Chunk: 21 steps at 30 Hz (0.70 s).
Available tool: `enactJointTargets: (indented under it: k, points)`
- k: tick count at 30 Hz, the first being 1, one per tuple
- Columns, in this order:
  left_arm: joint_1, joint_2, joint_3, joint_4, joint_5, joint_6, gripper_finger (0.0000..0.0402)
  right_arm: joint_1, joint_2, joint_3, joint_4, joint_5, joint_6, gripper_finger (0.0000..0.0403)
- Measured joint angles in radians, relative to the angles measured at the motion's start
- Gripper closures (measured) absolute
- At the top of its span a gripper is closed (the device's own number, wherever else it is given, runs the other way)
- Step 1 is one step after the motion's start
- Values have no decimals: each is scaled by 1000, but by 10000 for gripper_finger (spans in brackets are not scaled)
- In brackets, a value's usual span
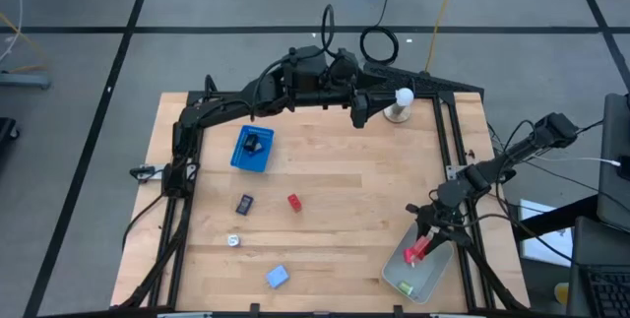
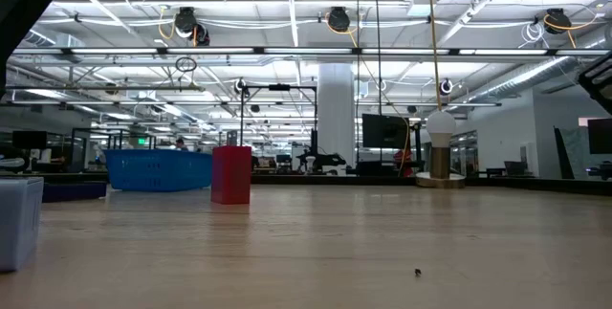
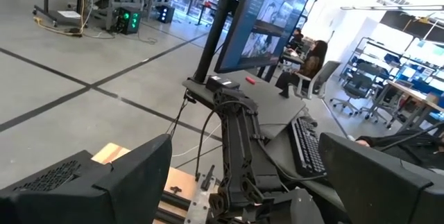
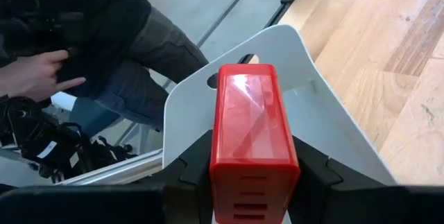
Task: Pick & Place Office items
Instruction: Put the top red charger adapter into the white bin, then put the red charger adapter into the white bin
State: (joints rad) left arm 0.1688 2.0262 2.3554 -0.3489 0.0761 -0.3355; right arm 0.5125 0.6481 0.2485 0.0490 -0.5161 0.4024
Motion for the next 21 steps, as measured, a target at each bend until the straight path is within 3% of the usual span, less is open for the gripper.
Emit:
enactJointTargets:
  k: [9, 12, 21]
  points:
    - [0, 0, 0, 0, 0, 0, 34, 0, 1, 0, 0, 2, 14, 271]
    - [0, 0, 0, 0, 0, 0, 34, 0, 1, 0, 10, 45, 62, 259]
    - [-9, 0, 0, -24, 0, -11, 34, 0, 0, 0, 135, 71, 102, 231]
